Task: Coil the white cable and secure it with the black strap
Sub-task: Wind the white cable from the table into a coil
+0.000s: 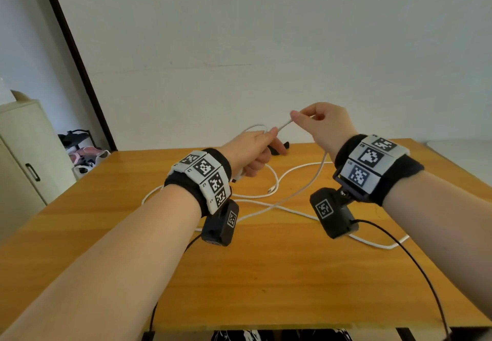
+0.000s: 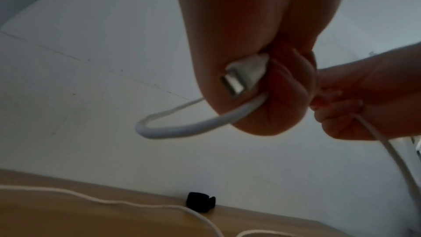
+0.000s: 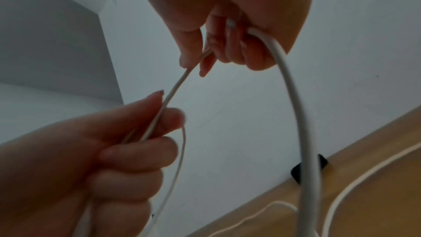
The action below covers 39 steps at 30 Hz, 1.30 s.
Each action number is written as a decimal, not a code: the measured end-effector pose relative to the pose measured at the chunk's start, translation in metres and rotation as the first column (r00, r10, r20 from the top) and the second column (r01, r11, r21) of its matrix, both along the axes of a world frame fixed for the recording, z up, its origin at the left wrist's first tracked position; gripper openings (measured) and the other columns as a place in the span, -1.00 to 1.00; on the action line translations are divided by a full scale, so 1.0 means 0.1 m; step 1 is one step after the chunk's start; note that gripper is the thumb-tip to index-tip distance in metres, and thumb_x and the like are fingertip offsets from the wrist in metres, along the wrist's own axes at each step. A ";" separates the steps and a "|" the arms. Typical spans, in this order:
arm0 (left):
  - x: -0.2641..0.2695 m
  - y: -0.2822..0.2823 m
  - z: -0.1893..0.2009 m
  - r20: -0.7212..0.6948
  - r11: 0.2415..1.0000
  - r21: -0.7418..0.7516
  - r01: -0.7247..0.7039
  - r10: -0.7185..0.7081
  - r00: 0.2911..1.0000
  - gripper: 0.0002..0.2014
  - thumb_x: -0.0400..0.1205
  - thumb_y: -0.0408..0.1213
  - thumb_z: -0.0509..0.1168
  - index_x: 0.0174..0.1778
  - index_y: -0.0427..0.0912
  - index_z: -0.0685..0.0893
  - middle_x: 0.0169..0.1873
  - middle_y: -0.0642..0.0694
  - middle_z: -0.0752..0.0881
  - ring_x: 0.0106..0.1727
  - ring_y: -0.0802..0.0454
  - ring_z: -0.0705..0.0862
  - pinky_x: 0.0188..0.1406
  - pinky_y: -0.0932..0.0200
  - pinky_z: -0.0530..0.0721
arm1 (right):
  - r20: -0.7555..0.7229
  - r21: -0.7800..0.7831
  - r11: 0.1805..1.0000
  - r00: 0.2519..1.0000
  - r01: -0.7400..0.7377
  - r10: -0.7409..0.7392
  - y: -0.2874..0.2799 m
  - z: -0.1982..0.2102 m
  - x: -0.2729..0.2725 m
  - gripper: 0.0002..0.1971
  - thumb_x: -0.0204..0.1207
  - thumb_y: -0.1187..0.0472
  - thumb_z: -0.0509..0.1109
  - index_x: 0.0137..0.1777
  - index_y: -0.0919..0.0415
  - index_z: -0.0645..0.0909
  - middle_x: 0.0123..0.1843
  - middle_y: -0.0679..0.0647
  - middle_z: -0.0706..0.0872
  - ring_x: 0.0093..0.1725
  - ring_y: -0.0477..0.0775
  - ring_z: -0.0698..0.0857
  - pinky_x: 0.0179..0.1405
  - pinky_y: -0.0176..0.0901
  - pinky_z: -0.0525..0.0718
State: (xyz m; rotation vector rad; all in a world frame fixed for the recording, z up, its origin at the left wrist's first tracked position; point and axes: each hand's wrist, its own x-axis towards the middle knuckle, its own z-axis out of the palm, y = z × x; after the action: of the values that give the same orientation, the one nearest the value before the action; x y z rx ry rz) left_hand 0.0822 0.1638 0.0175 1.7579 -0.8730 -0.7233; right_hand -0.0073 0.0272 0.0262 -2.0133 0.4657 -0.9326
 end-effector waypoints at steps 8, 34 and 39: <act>-0.13 -0.02 0.21 -0.319 0.971 -0.205 0.123 -0.185 0.930 -0.57 0.73 -0.02 0.04 -0.30 -0.15 0.65 -0.77 0.12 0.24 -0.77 0.25 0.16 -0.66 0.33 0.09 | 0.035 0.163 0.984 0.997 -0.071 0.066 -0.03 0.01 0.10 -0.70 0.46 -0.10 0.42 -0.13 0.15 0.63 -0.35 -0.06 0.64 -0.42 -0.09 0.49 -0.36 -0.23 0.51; -0.13 -0.09 0.32 -0.623 0.869 -0.461 -0.179 -0.173 0.763 -0.64 0.75 -0.09 0.02 -0.29 -0.17 0.49 -0.73 0.10 0.26 -0.76 0.22 0.19 -0.68 0.37 0.18 | 0.176 0.734 0.646 0.977 -0.209 0.117 0.06 -0.15 0.13 -0.66 0.63 -0.01 0.22 -0.08 0.31 0.57 -0.37 0.11 0.53 -0.45 0.02 0.53 -0.39 -0.16 0.62; -0.04 -0.12 0.44 -0.710 0.737 -0.547 -0.398 -0.156 0.686 -0.61 0.76 -0.10 0.02 -0.35 -0.18 0.47 -0.78 0.08 0.23 -0.80 0.19 0.17 -0.74 0.37 0.14 | 0.116 0.785 0.551 0.940 -0.284 0.320 0.17 -0.35 0.04 -0.82 0.60 0.22 0.31 0.09 0.33 0.53 -0.13 0.23 0.70 -0.16 0.15 0.72 -0.03 -0.02 0.72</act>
State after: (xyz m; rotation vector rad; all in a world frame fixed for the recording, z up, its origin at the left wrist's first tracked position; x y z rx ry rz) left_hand 0.0779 0.1518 0.0612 0.7313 -0.3481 -0.7855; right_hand -0.0037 0.0440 -0.0087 -1.2075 0.4293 -0.3378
